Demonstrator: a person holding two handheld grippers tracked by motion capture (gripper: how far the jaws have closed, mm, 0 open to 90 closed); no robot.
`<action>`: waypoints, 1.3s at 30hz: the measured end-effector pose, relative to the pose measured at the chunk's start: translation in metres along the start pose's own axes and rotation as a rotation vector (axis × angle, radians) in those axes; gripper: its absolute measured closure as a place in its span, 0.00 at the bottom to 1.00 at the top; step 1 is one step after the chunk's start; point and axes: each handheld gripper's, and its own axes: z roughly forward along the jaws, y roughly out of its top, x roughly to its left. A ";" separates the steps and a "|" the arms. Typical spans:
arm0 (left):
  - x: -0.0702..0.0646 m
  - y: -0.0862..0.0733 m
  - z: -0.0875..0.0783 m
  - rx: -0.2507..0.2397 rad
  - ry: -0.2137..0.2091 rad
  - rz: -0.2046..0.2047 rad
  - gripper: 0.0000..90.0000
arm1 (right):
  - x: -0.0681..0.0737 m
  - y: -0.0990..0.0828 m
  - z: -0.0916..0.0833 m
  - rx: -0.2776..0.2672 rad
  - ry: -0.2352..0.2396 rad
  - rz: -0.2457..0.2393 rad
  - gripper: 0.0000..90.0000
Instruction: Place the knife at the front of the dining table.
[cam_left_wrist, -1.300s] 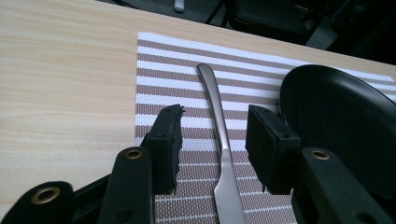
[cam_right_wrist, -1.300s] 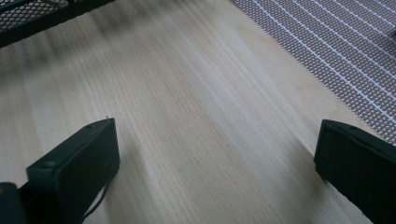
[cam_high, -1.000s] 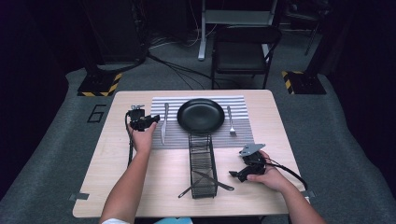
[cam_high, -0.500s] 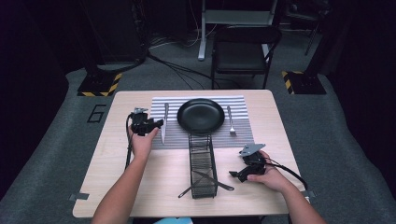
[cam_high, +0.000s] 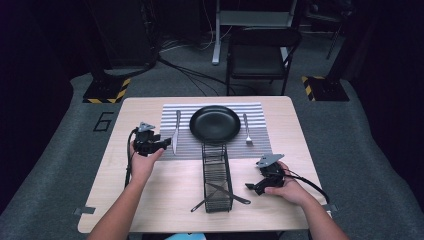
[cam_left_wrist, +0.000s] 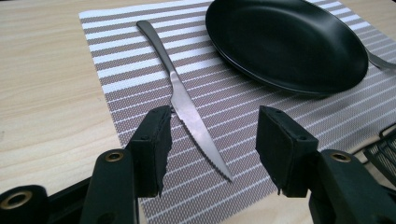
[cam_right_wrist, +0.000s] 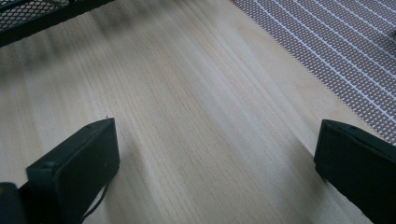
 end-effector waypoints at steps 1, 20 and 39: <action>-0.001 -0.002 -0.002 -0.004 -0.004 0.007 0.51 | 0.000 0.000 0.000 0.000 0.000 0.000 0.00; 0.001 -0.043 -0.022 0.055 -0.031 0.064 0.50 | 0.000 0.000 0.000 0.000 0.001 0.000 0.00; 0.003 -0.063 -0.014 0.133 0.017 0.159 0.48 | 0.000 0.000 0.000 0.000 0.002 -0.002 0.00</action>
